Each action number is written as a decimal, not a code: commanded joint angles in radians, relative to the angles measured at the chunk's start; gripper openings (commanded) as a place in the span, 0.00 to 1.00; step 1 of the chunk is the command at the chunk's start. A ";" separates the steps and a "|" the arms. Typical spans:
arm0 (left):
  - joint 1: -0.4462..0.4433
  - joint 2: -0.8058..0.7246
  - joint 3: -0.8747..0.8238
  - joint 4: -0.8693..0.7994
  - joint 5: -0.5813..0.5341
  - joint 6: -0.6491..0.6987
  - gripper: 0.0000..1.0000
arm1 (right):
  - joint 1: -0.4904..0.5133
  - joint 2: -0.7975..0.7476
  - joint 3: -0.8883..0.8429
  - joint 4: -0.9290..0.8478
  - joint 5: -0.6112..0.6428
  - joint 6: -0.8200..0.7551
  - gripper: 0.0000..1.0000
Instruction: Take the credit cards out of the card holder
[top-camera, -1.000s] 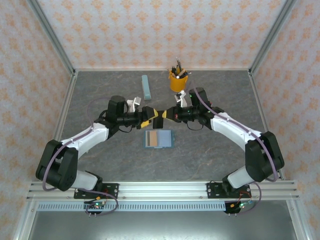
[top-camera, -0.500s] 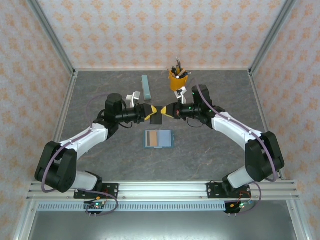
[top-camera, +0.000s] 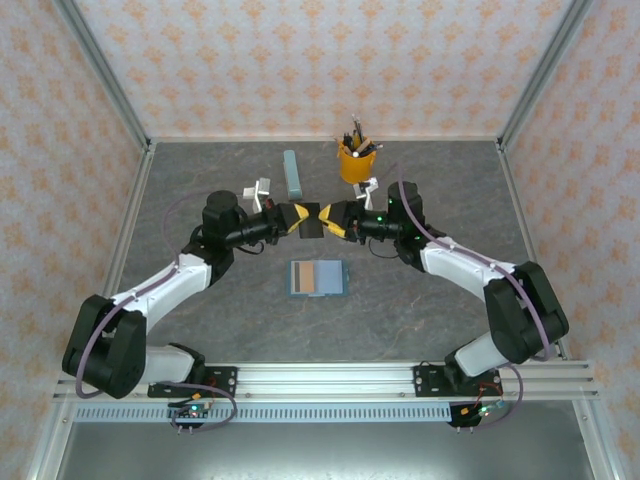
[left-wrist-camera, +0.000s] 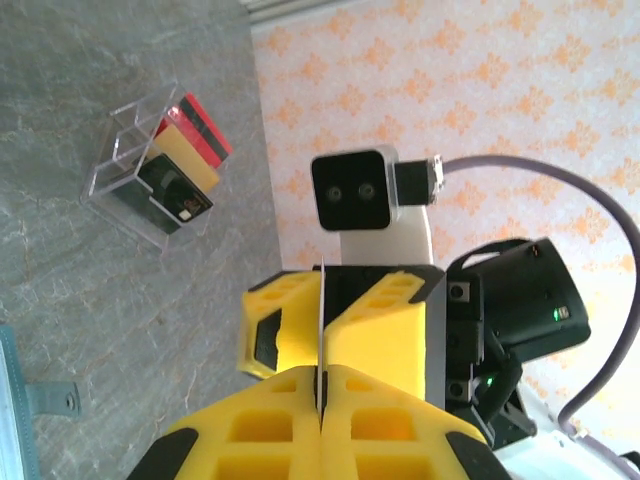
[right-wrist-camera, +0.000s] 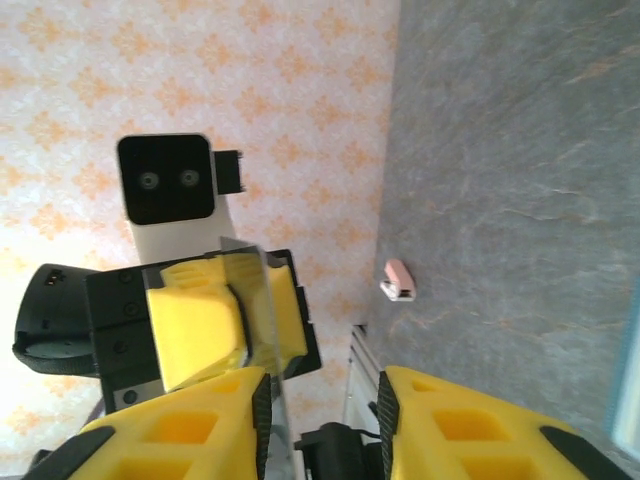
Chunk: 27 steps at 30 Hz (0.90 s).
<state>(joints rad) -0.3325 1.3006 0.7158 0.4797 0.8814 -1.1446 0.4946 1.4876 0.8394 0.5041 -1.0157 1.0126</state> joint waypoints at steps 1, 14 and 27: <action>-0.009 -0.038 0.000 0.044 -0.041 -0.027 0.00 | 0.023 0.009 0.010 0.145 0.027 0.073 0.34; -0.010 -0.109 0.067 -0.337 -0.121 0.127 0.26 | 0.027 -0.023 0.088 -0.020 0.071 -0.080 0.00; 0.047 -0.203 0.305 -1.263 -0.637 0.598 0.98 | -0.075 -0.121 0.426 -1.021 0.622 -0.971 0.00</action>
<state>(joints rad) -0.2977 1.1206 0.9878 -0.5514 0.3988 -0.6815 0.4347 1.3800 1.2095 -0.2634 -0.5911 0.3153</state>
